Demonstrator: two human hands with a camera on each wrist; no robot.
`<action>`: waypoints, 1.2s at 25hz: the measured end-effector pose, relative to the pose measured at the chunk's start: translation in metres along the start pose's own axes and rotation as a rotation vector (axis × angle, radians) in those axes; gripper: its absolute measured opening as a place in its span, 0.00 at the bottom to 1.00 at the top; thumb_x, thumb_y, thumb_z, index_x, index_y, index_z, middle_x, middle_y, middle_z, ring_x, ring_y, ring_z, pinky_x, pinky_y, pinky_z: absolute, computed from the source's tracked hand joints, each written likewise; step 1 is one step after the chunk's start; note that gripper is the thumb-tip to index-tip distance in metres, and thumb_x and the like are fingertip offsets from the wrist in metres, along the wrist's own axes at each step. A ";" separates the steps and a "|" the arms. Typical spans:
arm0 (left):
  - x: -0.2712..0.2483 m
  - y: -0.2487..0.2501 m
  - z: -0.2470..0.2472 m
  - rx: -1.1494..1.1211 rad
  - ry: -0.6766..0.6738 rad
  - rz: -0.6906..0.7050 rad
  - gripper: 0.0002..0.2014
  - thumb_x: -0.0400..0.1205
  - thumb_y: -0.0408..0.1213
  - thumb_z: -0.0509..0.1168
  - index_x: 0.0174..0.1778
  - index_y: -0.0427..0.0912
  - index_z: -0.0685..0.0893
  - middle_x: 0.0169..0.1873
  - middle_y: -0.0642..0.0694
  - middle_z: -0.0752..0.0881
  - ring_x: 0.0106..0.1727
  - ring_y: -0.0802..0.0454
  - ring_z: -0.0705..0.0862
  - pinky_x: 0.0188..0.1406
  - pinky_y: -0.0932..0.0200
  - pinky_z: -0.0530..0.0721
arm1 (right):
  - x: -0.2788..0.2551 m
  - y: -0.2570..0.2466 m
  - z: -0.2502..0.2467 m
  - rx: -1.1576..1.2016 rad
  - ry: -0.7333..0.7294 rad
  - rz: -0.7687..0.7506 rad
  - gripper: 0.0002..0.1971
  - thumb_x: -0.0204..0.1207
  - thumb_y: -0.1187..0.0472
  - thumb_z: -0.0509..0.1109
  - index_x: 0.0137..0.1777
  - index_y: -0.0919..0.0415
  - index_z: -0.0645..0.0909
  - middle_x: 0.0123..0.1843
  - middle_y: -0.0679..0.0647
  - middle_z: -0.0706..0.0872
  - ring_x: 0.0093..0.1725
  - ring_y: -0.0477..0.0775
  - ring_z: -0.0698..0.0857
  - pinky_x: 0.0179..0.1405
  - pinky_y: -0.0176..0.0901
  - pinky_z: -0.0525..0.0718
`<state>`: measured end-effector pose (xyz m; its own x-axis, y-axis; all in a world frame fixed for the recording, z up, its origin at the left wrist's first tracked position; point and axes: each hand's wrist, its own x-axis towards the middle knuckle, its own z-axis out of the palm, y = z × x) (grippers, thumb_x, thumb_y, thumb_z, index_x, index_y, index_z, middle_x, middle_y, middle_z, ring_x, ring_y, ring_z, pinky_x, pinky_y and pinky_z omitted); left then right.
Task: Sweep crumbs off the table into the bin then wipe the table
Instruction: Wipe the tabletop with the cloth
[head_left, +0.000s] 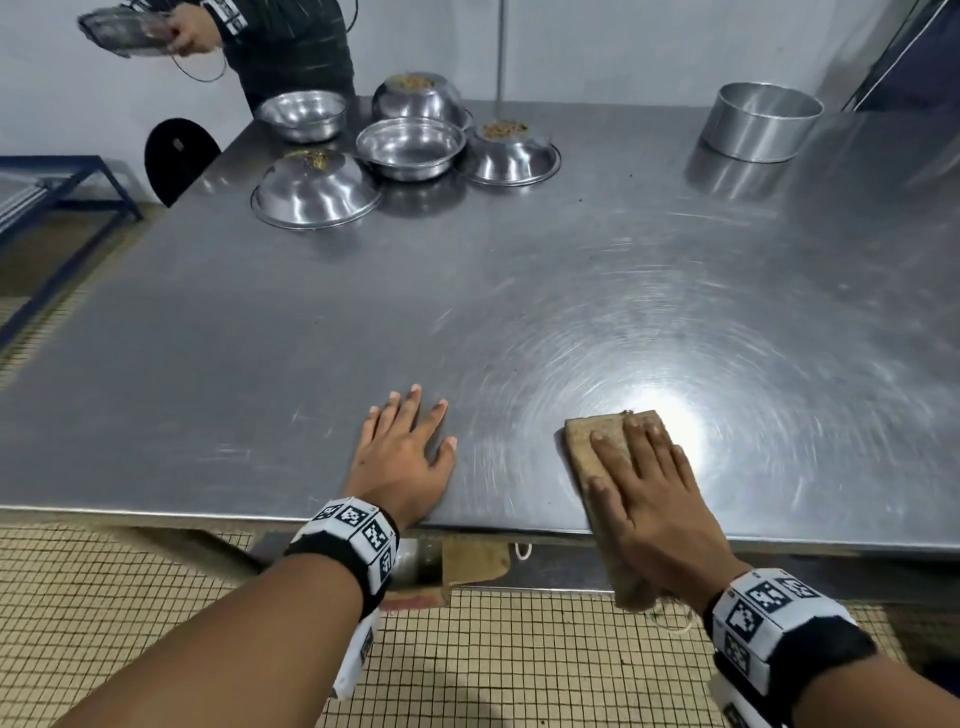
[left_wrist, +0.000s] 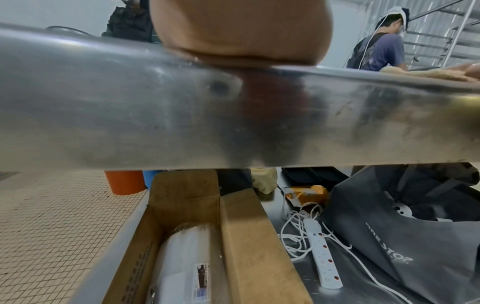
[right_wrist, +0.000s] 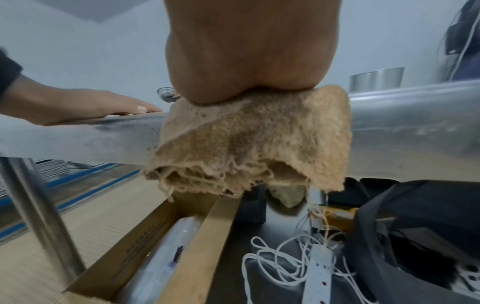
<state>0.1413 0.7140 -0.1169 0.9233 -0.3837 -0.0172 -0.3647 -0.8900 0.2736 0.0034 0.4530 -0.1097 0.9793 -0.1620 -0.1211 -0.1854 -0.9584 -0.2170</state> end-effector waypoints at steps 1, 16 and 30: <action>0.000 0.000 0.000 0.002 0.001 0.000 0.29 0.86 0.57 0.48 0.84 0.59 0.57 0.86 0.52 0.48 0.86 0.52 0.44 0.83 0.53 0.36 | -0.002 0.006 -0.001 0.008 -0.005 0.014 0.33 0.78 0.34 0.31 0.84 0.39 0.38 0.85 0.50 0.31 0.82 0.48 0.28 0.82 0.50 0.31; 0.001 0.002 0.001 0.033 -0.009 -0.002 0.30 0.85 0.58 0.45 0.85 0.58 0.54 0.86 0.50 0.47 0.86 0.49 0.43 0.84 0.48 0.38 | 0.060 -0.012 -0.012 0.072 0.027 0.400 0.34 0.80 0.37 0.39 0.85 0.46 0.43 0.86 0.62 0.39 0.84 0.67 0.37 0.81 0.65 0.35; 0.000 0.001 -0.004 0.034 -0.038 0.011 0.29 0.87 0.57 0.46 0.85 0.58 0.54 0.86 0.50 0.47 0.86 0.50 0.43 0.84 0.50 0.36 | 0.028 -0.079 0.011 -0.021 -0.044 -0.050 0.33 0.82 0.36 0.39 0.85 0.43 0.40 0.86 0.57 0.33 0.83 0.60 0.30 0.82 0.61 0.34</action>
<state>0.1409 0.7140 -0.1129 0.9142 -0.4020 -0.0515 -0.3793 -0.8933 0.2410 0.0440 0.5265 -0.1064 0.9827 -0.1043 -0.1531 -0.1346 -0.9698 -0.2036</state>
